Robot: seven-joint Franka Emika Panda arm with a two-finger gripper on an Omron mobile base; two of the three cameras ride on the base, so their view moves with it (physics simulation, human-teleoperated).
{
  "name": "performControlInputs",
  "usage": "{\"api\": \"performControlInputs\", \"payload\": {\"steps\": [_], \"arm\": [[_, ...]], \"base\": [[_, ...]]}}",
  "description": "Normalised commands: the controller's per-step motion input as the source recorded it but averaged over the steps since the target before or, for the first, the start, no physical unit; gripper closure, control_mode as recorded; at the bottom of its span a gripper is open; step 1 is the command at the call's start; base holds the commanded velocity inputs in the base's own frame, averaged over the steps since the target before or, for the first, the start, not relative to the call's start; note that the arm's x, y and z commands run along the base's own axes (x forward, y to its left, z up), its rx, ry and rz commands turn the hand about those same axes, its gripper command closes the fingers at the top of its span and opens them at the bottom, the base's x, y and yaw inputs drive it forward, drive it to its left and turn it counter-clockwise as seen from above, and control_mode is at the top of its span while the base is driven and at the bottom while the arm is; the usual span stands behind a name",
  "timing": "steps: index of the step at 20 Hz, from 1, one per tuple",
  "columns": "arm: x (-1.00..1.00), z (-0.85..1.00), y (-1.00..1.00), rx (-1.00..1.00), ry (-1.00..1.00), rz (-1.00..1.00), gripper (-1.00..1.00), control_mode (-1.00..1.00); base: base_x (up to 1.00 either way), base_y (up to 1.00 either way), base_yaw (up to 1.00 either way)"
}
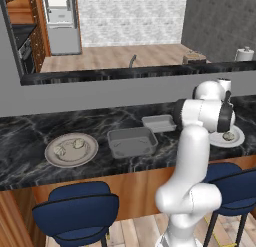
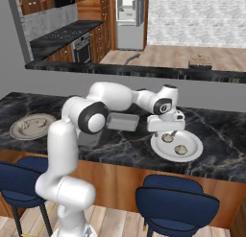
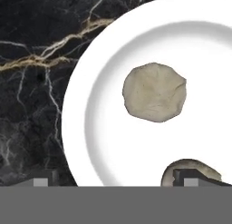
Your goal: Place two dumplings into each of the tupperware containers and then place the containers in the fridge.
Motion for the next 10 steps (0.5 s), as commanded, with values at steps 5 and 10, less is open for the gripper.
{"api": "performControlInputs", "payload": {"steps": [5,10], "arm": [[0.3,-0.22,-0.01,0.0,0.01,0.0,-1.0,-1.0],[0.28,-0.3,-0.06,0.0,0.0,0.0,-1.0,-1.0]], "base": [[0.0,0.0,0.0],[0.0,0.0,0.0]]}}
